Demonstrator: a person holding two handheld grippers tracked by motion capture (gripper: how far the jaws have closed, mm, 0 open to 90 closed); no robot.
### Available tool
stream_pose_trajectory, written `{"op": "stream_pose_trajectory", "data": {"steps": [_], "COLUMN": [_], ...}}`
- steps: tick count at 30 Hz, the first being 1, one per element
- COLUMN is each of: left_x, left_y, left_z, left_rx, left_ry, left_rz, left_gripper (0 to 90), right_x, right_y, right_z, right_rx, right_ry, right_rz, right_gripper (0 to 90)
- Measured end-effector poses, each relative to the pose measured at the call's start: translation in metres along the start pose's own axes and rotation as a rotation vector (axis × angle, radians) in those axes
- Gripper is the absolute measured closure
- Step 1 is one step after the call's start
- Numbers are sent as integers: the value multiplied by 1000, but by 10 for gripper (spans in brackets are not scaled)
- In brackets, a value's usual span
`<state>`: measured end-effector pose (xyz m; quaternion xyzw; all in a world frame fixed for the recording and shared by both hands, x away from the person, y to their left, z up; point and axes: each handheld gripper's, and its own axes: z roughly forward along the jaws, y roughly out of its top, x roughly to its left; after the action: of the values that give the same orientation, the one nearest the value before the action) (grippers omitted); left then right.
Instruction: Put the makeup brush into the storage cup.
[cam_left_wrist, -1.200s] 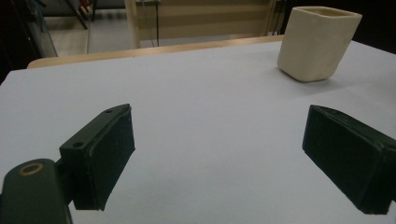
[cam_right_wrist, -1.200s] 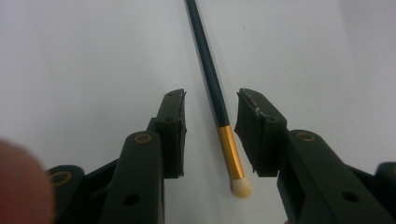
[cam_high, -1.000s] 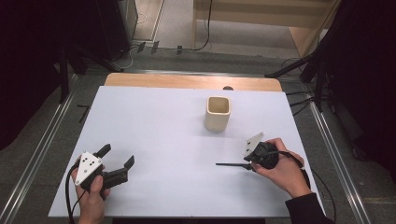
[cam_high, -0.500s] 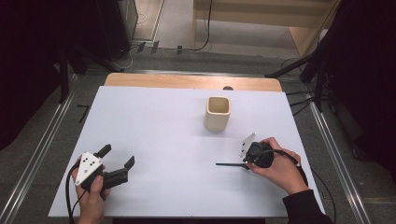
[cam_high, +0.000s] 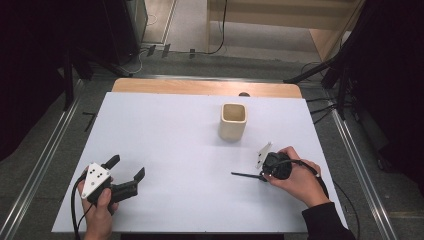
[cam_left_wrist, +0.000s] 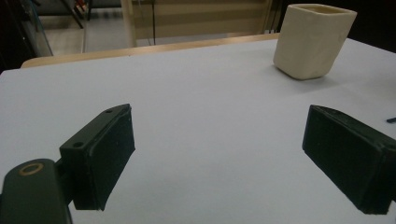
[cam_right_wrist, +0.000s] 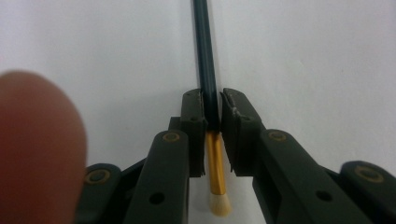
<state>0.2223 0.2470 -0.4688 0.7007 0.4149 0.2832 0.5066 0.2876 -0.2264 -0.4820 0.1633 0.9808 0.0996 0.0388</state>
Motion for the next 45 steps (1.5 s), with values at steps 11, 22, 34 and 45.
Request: {"op": "stream_pose_trajectory", "data": {"steps": [11, 22, 34, 45], "left_x": [-3, -12, -23, -39], "left_y": [0, 11, 30, 43], "left_z": [0, 10, 34, 66], "left_rx": [2, 17, 28, 51], "left_ry": [-6, -76, -199, -374], "left_rz": [-4, -24, -29, 4], "left_gripper": [97, 98, 98, 134], "right_x": [-1, 0, 4, 1], "right_y": [-1, 1, 33, 54], "right_z": [0, -15, -37, -42], "right_rx": [-5, -74, -137, -193], "right_ry": [14, 3, 8, 24], "right_rz": [15, 74, 14, -17], "right_gripper": [847, 848, 848, 848]}}
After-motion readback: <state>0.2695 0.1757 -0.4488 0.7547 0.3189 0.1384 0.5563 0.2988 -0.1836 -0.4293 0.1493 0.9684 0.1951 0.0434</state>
